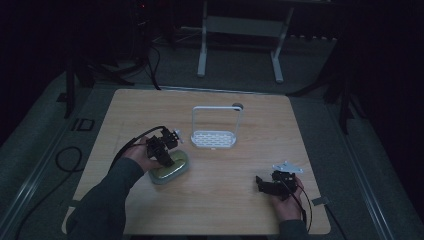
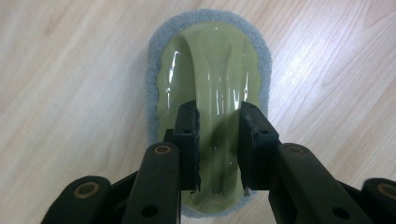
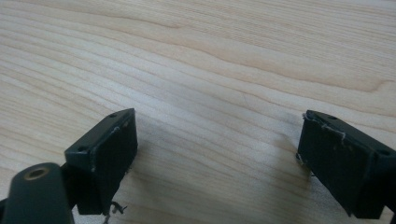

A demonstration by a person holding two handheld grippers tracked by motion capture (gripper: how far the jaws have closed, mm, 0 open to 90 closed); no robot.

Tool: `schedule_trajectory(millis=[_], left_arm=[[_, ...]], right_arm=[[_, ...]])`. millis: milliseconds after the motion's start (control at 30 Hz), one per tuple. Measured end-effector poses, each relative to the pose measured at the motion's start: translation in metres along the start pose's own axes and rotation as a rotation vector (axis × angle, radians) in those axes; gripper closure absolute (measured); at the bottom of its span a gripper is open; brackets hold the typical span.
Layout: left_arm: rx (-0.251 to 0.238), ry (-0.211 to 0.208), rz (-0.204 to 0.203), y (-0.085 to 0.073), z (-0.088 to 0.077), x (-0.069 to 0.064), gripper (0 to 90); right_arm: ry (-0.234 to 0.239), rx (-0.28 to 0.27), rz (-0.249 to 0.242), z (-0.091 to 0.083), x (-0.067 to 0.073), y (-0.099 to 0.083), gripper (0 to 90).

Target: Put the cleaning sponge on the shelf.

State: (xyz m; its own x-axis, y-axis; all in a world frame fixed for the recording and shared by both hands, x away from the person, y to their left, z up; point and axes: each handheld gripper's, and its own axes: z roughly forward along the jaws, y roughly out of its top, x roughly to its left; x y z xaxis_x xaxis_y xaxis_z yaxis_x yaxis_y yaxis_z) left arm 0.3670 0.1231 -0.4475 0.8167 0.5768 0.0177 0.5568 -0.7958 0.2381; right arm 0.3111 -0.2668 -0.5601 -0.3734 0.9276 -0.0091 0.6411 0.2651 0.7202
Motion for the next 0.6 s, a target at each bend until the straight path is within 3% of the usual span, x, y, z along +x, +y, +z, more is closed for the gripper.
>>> schedule_trajectory(millis=[300,600], left_arm=[[-0.026,-0.001,0.081,0.022,-0.006,-0.001,71.8],[-0.055,0.006,0.132,0.042,-0.007,0.0,71.8]], right_arm=[[0.0,0.0,0.0,0.0,0.0,0.0,11.6],[0.0,0.0,0.0,0.0,0.0,0.0,11.6]])
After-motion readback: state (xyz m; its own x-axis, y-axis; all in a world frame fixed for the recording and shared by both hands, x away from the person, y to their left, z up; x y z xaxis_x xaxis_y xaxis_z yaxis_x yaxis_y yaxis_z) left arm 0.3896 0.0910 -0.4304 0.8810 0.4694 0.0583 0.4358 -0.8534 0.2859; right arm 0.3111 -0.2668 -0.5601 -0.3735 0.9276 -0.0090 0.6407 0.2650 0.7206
